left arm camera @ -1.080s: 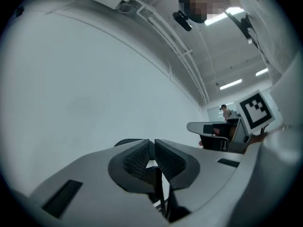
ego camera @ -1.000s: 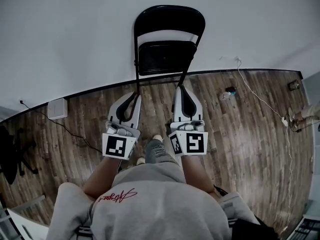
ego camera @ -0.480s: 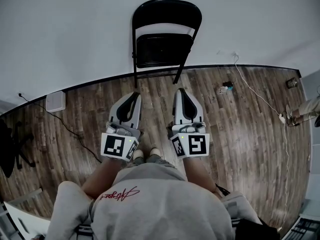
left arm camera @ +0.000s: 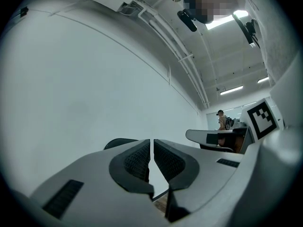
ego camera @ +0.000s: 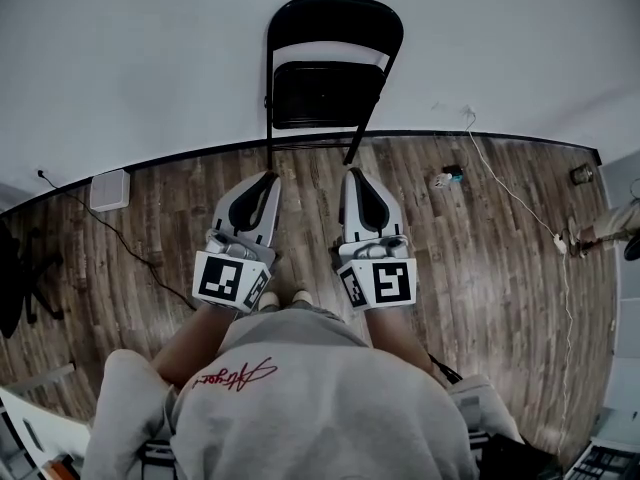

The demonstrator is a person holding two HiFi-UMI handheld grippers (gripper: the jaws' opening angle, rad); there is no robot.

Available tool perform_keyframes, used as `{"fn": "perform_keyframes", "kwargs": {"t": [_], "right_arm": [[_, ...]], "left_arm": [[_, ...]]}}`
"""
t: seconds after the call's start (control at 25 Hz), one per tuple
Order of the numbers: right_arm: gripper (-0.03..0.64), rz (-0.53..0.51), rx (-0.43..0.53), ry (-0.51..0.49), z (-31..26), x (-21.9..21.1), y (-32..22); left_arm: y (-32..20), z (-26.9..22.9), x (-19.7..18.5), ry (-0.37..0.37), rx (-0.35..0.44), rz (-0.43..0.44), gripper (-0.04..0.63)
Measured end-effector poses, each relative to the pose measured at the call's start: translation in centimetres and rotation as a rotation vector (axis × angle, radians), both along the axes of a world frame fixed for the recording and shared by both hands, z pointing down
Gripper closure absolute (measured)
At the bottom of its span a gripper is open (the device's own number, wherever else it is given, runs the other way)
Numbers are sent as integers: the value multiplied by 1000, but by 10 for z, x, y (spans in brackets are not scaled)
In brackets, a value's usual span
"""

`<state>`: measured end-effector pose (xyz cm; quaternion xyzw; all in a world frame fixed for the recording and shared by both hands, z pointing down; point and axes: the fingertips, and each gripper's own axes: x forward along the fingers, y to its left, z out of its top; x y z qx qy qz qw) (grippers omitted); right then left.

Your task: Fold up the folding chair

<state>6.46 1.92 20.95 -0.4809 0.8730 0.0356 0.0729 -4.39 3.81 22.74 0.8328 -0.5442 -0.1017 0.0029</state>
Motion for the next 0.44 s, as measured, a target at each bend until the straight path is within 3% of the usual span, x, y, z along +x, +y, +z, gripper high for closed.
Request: {"fn": "perform_keyframes", "kwargs": {"t": [0.44], "right_arm": [[600,-15,-12,-2,2,3,12]], "left_arm": [[8,1,13,26,-2,18,558]]}}
